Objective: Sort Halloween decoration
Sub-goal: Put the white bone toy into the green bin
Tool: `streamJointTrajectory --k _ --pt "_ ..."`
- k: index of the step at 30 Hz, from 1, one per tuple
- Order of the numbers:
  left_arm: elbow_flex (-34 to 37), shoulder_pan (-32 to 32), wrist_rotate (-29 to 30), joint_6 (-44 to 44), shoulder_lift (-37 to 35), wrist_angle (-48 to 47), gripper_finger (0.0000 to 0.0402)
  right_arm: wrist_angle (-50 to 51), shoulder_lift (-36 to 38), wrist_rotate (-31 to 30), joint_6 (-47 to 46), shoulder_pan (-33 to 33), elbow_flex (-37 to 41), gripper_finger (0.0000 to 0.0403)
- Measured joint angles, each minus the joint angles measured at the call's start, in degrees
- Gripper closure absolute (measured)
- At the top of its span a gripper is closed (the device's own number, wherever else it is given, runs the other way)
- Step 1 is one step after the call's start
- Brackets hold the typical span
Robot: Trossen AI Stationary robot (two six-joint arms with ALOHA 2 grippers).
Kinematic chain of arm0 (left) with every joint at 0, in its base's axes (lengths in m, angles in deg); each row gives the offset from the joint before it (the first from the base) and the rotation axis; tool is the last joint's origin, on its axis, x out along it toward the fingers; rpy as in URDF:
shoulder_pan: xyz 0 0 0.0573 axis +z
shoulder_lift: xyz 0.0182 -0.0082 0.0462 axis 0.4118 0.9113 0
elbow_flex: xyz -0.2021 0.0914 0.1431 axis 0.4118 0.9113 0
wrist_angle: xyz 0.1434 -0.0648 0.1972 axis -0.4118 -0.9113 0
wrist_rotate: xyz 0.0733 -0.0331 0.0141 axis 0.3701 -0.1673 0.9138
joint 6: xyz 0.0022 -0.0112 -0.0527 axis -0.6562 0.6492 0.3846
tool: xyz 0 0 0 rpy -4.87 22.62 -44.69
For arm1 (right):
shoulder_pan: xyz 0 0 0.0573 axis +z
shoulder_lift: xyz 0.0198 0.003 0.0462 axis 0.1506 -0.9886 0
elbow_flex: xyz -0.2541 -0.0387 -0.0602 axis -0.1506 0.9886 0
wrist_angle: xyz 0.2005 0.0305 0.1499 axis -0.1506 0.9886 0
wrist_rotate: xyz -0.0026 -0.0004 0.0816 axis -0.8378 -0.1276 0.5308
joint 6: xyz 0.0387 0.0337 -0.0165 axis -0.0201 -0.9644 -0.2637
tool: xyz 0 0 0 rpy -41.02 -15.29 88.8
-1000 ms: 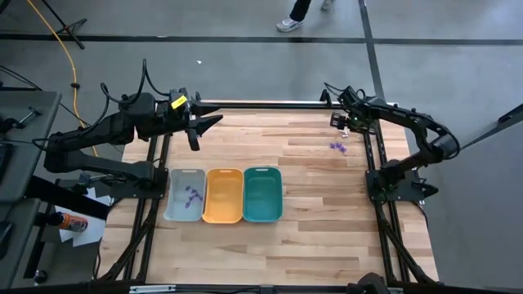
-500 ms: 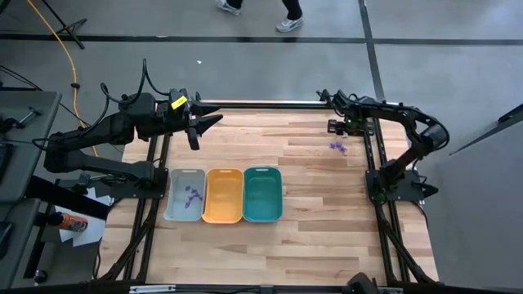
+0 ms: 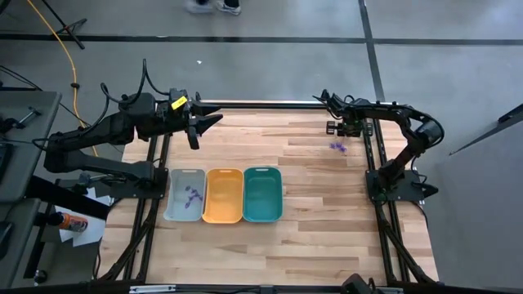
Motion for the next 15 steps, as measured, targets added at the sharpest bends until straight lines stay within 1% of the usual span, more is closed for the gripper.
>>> streamJointTrajectory --k 9,15 --pt "0.00 0.00 0.00 -0.01 0.00 0.00 0.0254 1.05 0.00 1.18 2.33 0.37 0.00 0.0318" --pt "0.00 0.00 -0.02 0.02 0.00 -0.02 0.0254 -1.14 0.00 1.22 -1.74 -0.04 0.00 0.0325"
